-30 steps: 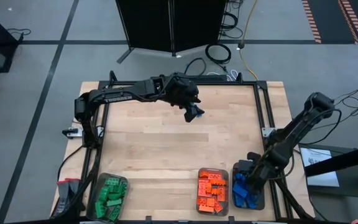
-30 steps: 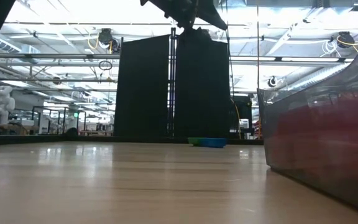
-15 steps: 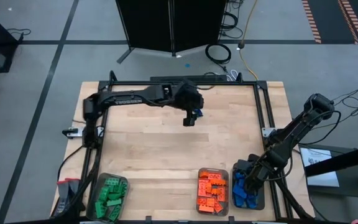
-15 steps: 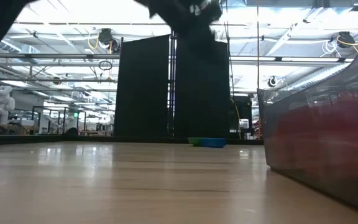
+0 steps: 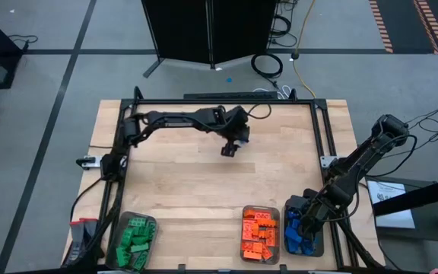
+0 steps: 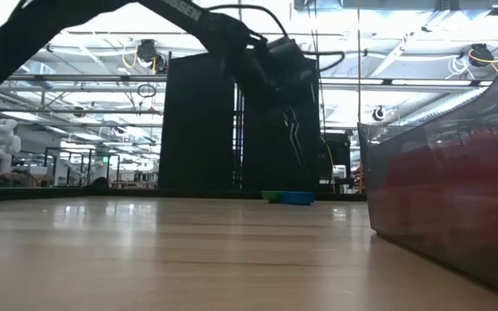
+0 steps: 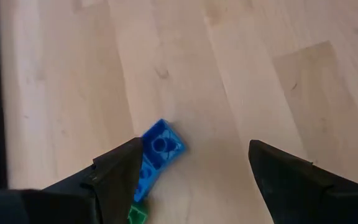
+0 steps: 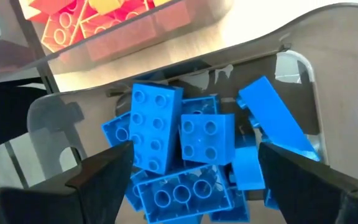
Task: Sort blocks
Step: Put the blue game piece into the right black bin
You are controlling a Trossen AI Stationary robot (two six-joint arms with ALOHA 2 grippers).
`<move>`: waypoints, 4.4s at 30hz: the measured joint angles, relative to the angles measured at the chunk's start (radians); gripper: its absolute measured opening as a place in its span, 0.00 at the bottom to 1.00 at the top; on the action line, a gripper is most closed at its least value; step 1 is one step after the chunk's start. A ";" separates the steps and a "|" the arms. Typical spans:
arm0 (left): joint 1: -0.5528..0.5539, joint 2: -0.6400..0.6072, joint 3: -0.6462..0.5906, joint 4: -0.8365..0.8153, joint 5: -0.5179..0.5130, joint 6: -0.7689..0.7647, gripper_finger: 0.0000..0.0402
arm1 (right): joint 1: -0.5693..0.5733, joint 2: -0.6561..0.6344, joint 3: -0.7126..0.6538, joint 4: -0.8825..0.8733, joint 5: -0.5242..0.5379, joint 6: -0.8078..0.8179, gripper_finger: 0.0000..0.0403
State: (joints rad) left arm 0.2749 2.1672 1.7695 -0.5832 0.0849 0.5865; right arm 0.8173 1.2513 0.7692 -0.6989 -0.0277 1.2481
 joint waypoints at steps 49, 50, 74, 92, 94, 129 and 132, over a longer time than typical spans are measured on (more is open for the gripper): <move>0.040 0.269 0.317 -0.128 0.034 -0.171 0.73 | 0.000 0.000 0.000 -0.001 0.058 0.049 0.84; 0.038 0.269 0.317 -0.129 0.035 -0.199 0.73 | 0.000 0.000 0.000 -0.001 0.057 0.049 0.84; -0.017 0.281 0.431 -0.298 0.155 -0.687 0.73 | 0.000 0.000 0.001 -0.030 0.064 -0.015 0.84; -0.148 -0.160 0.117 -0.653 -0.078 -0.449 0.73 | 0.001 0.000 0.001 -0.055 0.134 -0.012 0.84; -0.146 -0.260 -0.056 -0.542 -0.082 -0.474 0.73 | 0.001 0.000 0.001 -0.054 0.136 -0.014 0.84; -0.226 -0.505 -0.850 0.241 -0.061 -0.285 0.73 | 0.000 0.000 0.001 -0.070 0.131 0.001 0.84; -0.205 -0.505 -0.850 0.236 -0.041 -0.273 0.73 | 0.000 0.000 0.001 -0.070 0.130 0.018 0.84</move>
State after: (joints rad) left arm 0.0703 1.6619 0.9191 -0.3473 0.0443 0.3139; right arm 0.8173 1.2514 0.7704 -0.7689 0.1028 1.2659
